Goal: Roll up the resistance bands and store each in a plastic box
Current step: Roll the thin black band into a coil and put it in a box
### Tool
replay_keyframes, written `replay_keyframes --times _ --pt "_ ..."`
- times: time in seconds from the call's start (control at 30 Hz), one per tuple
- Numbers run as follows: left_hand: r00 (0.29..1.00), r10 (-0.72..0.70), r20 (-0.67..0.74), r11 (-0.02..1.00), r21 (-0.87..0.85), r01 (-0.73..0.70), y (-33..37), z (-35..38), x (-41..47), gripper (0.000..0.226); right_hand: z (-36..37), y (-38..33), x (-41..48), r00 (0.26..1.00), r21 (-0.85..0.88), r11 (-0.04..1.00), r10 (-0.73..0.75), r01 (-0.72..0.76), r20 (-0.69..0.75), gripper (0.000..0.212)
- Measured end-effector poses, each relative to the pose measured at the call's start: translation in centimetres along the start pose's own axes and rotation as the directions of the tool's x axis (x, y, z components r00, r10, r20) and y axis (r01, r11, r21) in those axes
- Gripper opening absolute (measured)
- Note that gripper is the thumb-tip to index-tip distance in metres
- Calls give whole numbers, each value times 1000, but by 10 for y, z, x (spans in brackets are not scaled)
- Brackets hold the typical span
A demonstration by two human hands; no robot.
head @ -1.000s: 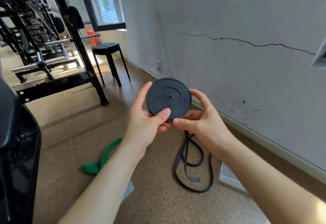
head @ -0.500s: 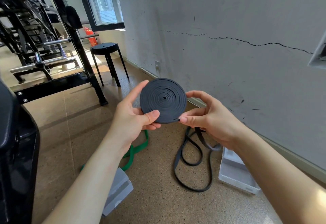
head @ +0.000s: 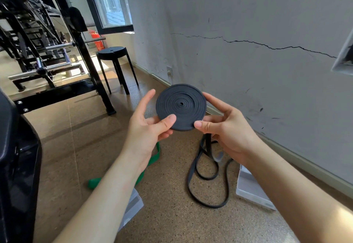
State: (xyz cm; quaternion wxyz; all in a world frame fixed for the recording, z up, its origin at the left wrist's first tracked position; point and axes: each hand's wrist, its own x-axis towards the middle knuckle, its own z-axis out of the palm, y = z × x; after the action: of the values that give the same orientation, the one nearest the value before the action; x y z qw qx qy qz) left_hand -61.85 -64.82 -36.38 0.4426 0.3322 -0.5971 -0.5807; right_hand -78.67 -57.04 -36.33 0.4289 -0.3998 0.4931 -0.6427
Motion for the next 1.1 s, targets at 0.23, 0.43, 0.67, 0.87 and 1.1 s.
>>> replay_keyframes --times 0.23,0.43,0.67,0.87,1.1 --pt "1000 12 -1 998 -61 -12 -8 27 -13 84 13 16 -4 996 139 989 -31 42 -78 75" --pt "999 16 -44 997 76 -13 8 -5 0 88 -9 -6 -3 987 -335 942 27 27 155 78" --pt "997 -31 67 992 121 23 9 -16 2 89 -16 -7 1 989 -237 971 55 -21 138 47" --pt "992 -8 128 991 132 -9 12 -18 2 87 -17 -9 1 988 -189 982 24 5 151 58" --pt "989 21 149 966 252 -58 16 -20 2 90 -15 -8 -1 985 -194 980 65 -33 157 58"
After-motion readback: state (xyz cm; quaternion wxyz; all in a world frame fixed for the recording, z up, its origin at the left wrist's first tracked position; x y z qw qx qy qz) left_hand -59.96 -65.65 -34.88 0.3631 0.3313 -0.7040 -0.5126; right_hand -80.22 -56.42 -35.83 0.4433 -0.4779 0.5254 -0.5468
